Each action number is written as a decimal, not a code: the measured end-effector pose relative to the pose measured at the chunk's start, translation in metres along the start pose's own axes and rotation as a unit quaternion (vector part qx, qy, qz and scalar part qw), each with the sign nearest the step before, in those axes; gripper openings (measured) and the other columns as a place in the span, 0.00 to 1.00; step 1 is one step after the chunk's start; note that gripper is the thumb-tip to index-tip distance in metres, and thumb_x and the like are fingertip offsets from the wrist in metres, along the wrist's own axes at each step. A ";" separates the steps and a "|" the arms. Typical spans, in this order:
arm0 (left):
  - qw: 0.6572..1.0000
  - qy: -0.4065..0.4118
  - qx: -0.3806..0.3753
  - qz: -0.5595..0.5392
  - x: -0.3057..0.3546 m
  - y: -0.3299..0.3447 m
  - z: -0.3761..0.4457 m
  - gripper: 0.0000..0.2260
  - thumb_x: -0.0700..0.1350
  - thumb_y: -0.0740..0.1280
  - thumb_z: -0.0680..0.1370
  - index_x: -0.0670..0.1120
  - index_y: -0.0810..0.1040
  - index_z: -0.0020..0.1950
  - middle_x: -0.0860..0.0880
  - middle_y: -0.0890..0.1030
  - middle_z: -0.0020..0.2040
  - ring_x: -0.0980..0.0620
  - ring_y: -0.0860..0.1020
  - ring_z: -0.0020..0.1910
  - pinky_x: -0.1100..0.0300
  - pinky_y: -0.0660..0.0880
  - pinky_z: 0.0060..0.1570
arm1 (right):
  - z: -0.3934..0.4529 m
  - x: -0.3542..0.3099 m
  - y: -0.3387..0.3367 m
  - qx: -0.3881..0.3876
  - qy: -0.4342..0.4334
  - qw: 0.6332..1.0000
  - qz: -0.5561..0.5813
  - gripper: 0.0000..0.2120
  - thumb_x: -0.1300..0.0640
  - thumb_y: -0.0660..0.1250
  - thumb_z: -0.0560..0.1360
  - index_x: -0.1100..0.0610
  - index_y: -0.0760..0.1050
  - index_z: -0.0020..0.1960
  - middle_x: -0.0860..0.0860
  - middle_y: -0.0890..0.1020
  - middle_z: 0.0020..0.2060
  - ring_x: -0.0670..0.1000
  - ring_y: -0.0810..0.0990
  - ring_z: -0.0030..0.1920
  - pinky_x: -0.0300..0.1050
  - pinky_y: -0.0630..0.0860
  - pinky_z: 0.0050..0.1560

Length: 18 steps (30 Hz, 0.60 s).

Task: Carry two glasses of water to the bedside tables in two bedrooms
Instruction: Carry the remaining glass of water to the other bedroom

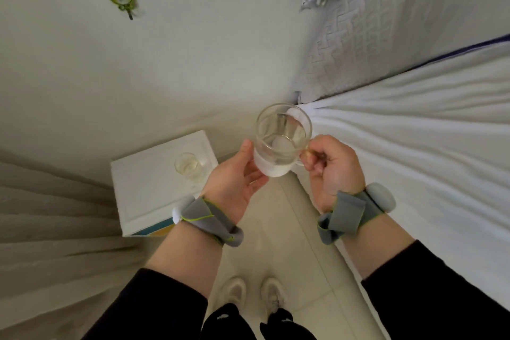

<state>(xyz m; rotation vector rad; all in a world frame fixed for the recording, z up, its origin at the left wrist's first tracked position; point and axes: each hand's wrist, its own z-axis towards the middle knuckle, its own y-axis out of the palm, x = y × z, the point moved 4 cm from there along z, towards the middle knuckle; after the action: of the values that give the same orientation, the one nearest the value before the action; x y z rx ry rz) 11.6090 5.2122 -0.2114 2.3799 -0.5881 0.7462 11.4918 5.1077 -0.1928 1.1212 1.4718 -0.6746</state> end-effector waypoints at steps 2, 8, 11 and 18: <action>1.000 0.007 -0.027 0.006 0.006 0.012 -0.014 0.13 0.51 0.62 0.78 0.43 0.78 0.52 0.46 0.81 0.43 0.49 0.78 0.43 0.56 0.77 0.51 | -0.010 -0.016 -0.003 0.008 -0.013 1.000 0.024 0.16 0.60 0.61 0.63 0.53 0.69 0.18 0.44 0.69 0.18 0.48 0.64 0.26 0.46 0.62 0.35; 0.987 -0.015 -0.135 0.080 0.003 0.080 -0.075 0.16 0.51 0.62 0.78 0.42 0.77 0.58 0.45 0.80 0.45 0.49 0.78 0.42 0.56 0.77 0.49 | -0.080 -0.079 -0.061 0.120 -0.068 0.990 0.008 0.15 0.60 0.60 0.64 0.53 0.70 0.19 0.45 0.69 0.18 0.55 0.63 0.28 0.57 0.58 0.35; 0.976 -0.034 -0.184 0.114 -0.005 0.103 -0.099 0.19 0.52 0.62 0.78 0.41 0.75 0.62 0.45 0.80 0.46 0.50 0.78 0.43 0.57 0.77 0.48 | -0.113 -0.097 -0.081 0.174 -0.090 0.981 0.003 0.15 0.60 0.59 0.65 0.53 0.72 0.21 0.46 0.70 0.19 0.59 0.63 0.31 0.57 0.62 0.37; 0.923 -0.093 -0.303 0.221 -0.054 0.159 -0.170 0.20 0.54 0.62 0.77 0.42 0.77 0.61 0.44 0.81 0.52 0.47 0.79 0.50 0.53 0.76 0.56 | -0.224 -0.122 -0.140 0.336 -0.107 0.931 0.091 0.13 0.57 0.62 0.63 0.53 0.68 0.20 0.46 0.68 0.20 0.55 0.61 0.32 0.54 0.58 0.40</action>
<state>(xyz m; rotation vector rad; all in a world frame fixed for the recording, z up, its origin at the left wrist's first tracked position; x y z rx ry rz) 11.4179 5.2146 -0.0685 1.7596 -1.2613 0.4238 11.2641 5.2174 -0.0491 1.6186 0.9444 -1.1754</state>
